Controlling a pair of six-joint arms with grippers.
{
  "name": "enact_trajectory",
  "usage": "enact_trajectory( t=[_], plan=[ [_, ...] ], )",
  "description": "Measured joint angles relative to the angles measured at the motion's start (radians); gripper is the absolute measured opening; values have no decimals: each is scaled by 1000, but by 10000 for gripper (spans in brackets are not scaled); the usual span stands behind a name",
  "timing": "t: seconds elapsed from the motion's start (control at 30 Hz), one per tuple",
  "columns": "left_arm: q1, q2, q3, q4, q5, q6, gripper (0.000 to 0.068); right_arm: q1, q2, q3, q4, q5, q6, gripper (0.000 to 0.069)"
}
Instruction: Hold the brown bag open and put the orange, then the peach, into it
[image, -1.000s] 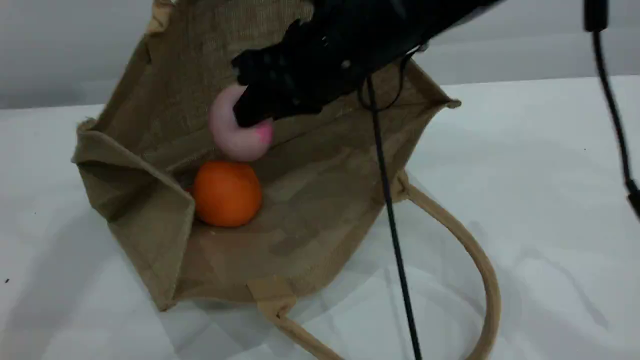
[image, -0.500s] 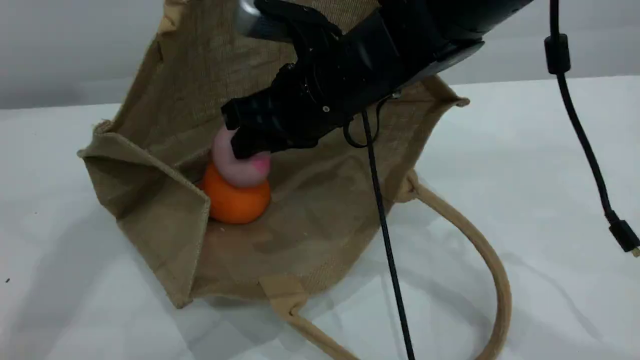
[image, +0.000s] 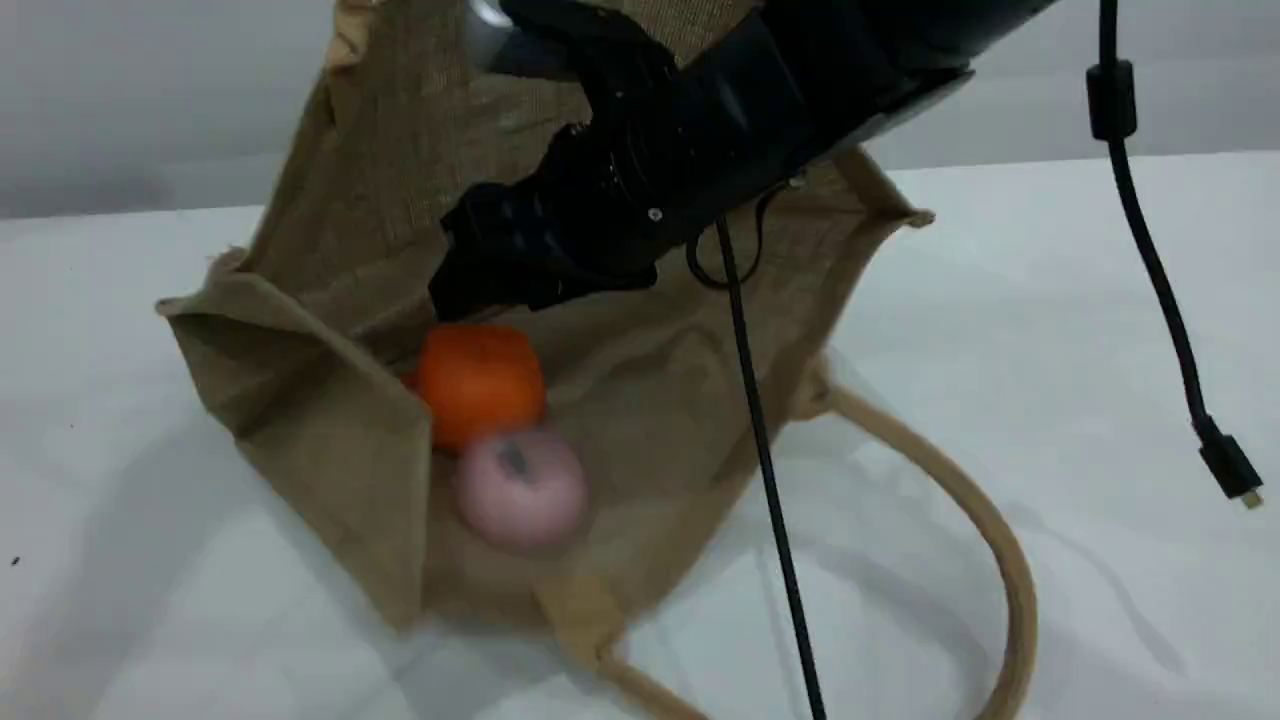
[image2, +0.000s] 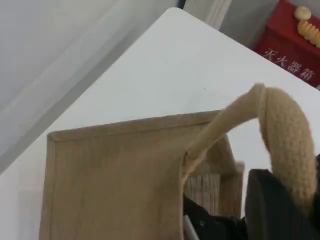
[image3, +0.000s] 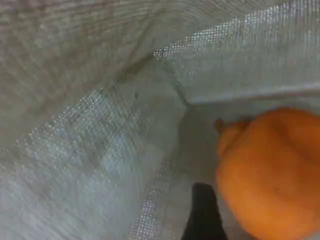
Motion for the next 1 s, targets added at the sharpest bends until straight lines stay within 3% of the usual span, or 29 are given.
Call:
enact_trajectory(
  t=[0.23,0.57,1.0],
  plan=[
    [0,0,0,0,-1,0,78,-14,-80,0,-152,18,80,458],
    [0,0,0,3,0,0,78,-141,-207,1,-429,295,364,458],
    [0,0,3,7,0,0,78,-381,-442,1,-431,596,472,458]
  ],
)
